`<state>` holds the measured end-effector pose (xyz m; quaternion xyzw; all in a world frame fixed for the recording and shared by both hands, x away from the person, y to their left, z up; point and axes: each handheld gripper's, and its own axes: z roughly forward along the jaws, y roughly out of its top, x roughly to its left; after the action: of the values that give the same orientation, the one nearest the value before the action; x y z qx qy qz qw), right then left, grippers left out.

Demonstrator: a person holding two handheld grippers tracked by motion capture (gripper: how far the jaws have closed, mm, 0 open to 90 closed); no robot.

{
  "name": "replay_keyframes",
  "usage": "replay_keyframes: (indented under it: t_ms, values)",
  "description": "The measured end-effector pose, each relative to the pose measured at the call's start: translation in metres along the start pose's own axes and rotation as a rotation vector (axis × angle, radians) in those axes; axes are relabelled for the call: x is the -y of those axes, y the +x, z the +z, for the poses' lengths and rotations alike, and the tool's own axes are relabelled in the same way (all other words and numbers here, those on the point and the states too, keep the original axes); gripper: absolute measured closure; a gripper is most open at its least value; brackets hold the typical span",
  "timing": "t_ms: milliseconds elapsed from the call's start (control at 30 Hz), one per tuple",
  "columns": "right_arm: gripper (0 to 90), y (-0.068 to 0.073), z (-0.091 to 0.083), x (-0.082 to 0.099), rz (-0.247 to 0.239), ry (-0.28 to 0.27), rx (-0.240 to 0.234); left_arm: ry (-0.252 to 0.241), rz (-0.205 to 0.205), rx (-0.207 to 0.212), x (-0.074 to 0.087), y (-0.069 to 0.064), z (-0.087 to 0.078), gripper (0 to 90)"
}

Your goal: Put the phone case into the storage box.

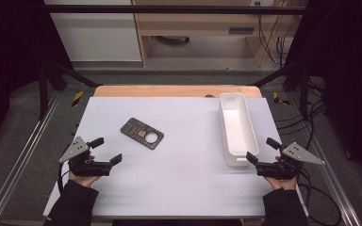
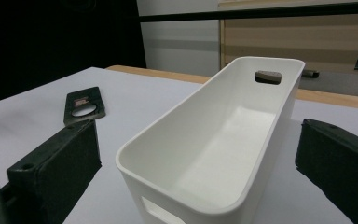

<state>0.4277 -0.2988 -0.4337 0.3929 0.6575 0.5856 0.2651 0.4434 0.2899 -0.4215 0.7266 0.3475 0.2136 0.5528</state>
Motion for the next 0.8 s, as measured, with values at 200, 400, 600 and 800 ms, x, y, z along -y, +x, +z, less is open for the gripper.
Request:
replay_keyframes:
  t_ms: [200, 400, 600, 800]
  values:
    - [0.1, 0.001, 0.0, -0.001, -0.011, -0.001, 0.002, 0.015, -0.006, 0.001, -0.001, -0.001, 0.001, 0.1]
    - [0.1, 0.003, 0.0, -0.003, -0.017, 0.007, 0.001, 0.034, -0.009, -0.005, -0.003, 0.0, 0.003, 2.0]
    - [0.1, 0.005, 0.001, -0.003, -0.025, 0.012, 0.0, 0.057, -0.004, -0.009, -0.007, 0.001, 0.007, 2.6]
    - [0.1, 0.005, 0.001, -0.004, -0.028, 0.014, -0.002, 0.094, 0.014, 0.006, -0.014, 0.002, 0.014, 1.9]
